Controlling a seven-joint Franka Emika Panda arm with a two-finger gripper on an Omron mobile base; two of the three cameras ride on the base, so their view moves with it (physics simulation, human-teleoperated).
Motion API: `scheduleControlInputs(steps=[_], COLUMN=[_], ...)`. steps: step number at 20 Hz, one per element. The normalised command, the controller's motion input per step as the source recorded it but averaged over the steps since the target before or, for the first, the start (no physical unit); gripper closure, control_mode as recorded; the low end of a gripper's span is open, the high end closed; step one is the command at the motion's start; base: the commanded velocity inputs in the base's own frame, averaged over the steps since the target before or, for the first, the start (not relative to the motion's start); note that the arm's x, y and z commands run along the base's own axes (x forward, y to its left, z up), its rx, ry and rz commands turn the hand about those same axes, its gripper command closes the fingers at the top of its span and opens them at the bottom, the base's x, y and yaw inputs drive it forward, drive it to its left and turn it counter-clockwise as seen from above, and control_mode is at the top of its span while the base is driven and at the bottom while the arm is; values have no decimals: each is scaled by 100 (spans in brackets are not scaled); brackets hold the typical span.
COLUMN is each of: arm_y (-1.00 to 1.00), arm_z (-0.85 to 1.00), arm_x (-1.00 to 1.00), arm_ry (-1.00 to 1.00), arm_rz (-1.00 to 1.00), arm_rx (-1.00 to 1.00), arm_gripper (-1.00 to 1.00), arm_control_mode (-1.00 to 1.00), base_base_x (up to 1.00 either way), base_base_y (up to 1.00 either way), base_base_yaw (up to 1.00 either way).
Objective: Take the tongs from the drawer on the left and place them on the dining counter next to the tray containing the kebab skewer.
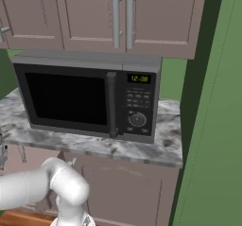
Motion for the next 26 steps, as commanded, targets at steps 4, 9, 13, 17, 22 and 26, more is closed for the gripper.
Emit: scheduleControlInputs(steps=[4, 9, 13, 17, 22, 26], arm_y=[22, 18, 14, 10, 4, 0], arm_z=[-26, -20, -18, -18, -12, -2], arm_x=[-97, -99, -95, -90, -73, -17], arm_ry=[3, 2, 6, 8, 13, 5], arm_rz=[5, 4, 4, 5, 2, 0], arm_rx=[0, 0, 0, 0, 0, 0], arm_gripper=[-100, -100, -100, -100, -100, -100], arm_control_mode=[-100, -100, -100, -100, -100, -100], base_base_x=[0, 0, 0, 0, 0, 0], base_base_y=[0, 0, 0, 0, 0, 0], base_base_yaw=[0, 0, 0, 0, 0, 0])
